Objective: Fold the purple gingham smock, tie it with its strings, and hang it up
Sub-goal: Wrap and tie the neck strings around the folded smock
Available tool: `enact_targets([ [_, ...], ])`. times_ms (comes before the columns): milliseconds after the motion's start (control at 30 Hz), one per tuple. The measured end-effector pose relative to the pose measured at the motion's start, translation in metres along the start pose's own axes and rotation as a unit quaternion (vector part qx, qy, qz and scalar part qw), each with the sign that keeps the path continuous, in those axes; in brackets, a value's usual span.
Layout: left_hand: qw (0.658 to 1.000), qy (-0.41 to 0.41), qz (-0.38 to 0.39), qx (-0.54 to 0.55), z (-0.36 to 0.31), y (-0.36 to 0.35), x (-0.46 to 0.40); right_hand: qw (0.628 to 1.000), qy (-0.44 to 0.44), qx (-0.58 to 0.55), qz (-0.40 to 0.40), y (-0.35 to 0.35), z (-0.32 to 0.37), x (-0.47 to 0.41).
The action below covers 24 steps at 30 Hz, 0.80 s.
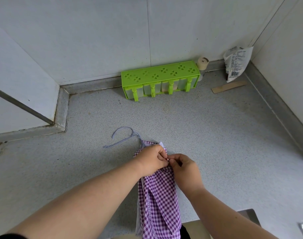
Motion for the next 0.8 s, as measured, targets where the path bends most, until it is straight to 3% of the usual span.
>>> enact_targets([
  [167,1.000,-0.004,0.003,-0.022,-0.004,0.001,-0.005,0.983,0.094,0.145,0.055,0.004,0.005,0.000],
  [300,0.997,-0.025,-0.013,-0.069,-0.007,0.001,-0.003,0.961,0.095,0.230,0.124,0.007,0.016,-0.009],
  [600,0.977,-0.076,-0.034,-0.197,-0.021,-0.007,0.008,0.957,0.034,0.286,0.041,0.005,0.006,-0.021],
  [800,0.984,-0.032,0.032,-0.172,-0.020,-0.006,0.000,0.923,0.184,0.337,-0.001,0.002,0.006,-0.013],
])
Point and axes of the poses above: each hand's wrist, its own x-axis away from the middle knuckle, its own y-axis out of the back of the hand, z = x × y, the point moved 5 cm from there along -x, towards the middle knuckle, and after that the axes turned 6 degrees about y, right-handed, at the moved point
